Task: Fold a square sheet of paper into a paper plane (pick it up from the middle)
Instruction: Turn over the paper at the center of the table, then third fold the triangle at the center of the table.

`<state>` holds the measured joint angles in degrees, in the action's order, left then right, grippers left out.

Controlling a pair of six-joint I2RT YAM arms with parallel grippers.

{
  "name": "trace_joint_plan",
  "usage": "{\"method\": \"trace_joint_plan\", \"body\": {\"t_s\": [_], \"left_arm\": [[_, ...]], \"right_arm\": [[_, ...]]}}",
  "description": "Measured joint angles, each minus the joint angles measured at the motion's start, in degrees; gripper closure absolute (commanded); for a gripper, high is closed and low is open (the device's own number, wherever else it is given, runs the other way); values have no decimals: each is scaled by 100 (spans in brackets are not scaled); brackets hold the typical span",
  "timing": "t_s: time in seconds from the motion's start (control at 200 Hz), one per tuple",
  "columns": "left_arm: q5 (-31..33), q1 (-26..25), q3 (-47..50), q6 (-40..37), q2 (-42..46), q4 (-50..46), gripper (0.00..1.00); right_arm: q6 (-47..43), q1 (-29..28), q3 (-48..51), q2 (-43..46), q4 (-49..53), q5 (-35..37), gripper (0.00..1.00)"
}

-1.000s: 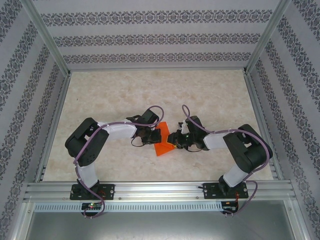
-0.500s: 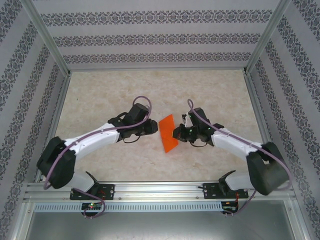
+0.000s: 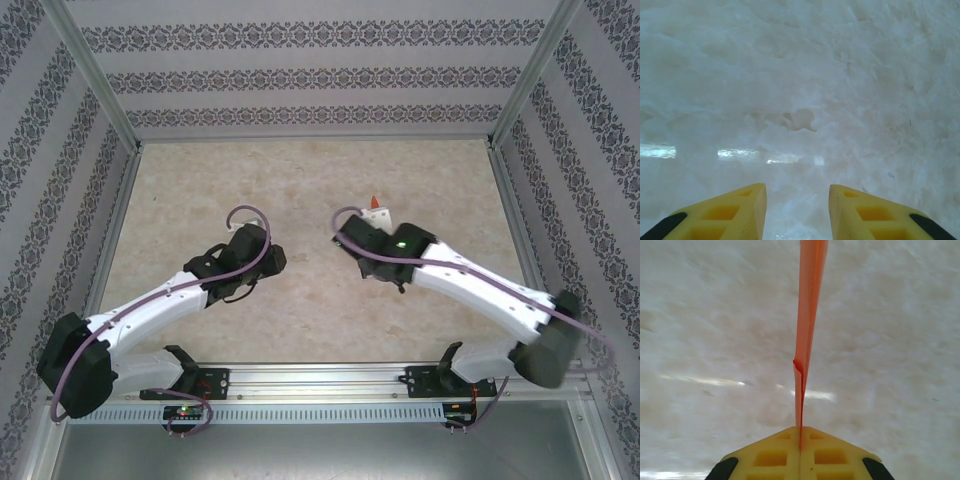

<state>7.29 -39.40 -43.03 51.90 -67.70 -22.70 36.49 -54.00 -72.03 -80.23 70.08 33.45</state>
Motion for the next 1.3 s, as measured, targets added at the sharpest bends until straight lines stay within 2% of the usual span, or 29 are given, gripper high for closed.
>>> {"method": "trace_joint_plan", "body": {"t_s": [0.085, 0.22, 0.415, 0.48, 0.545, 0.59, 0.669, 0.779, 0.894, 0.984, 1.079, 1.164, 1.224, 1.299], "left_arm": [[114, 170, 136, 166, 214, -129, 61], [280, 468, 372, 426, 640, -341, 60], [557, 682, 601, 625, 1331, -756, 54], [619, 719, 601, 632, 1523, -852, 53], [669, 758, 601, 629, 1674, -909, 53], [682, 791, 601, 627, 1731, -940, 53], [675, 813, 601, 601, 1751, -1001, 53], [555, 826, 601, 498, 1696, -992, 54], [2, 826, 597, 249, 1381, -737, 62], [-645, 798, 461, 31, 743, -420, 68], [-1128, 575, 57, -210, -120, -210, 73], [-1475, 186, -522, -446, -933, -116, 78], [-1738, -63, -977, -592, -1537, -17, 84], [-2015, -293, -1493, -754, -2225, 55, 86]], "right_arm": [[138, -208, -68, -798, 385, 260, 91], [188, -428, -72, -1641, 376, 153, 88], [212, -619, -411, -2614, -192, -754, 77], [208, -662, -590, -2896, -498, -1139, 65], [144, -678, -658, -2999, -887, -1613, 63], [129, -678, -662, -2994, -1117, -1875, 58], [162, -671, -590, -2824, -1633, -2312, 49], [243, -535, -22, -2039, -2393, -2778, 49], [490, -129, 925, -752, -3058, -2929, 48], [758, 428, 1895, 273, -3585, -3075, 48], [1054, 1294, 3053, 1038, -4183, -3512, 48], [1279, 1967, 3882, 1333, -4597, -3908, 46], [1379, 2243, 4251, 1401, -4813, -4223, 46], [1447, 2468, 4468, 1401, -5027, -4577, 46]]}}
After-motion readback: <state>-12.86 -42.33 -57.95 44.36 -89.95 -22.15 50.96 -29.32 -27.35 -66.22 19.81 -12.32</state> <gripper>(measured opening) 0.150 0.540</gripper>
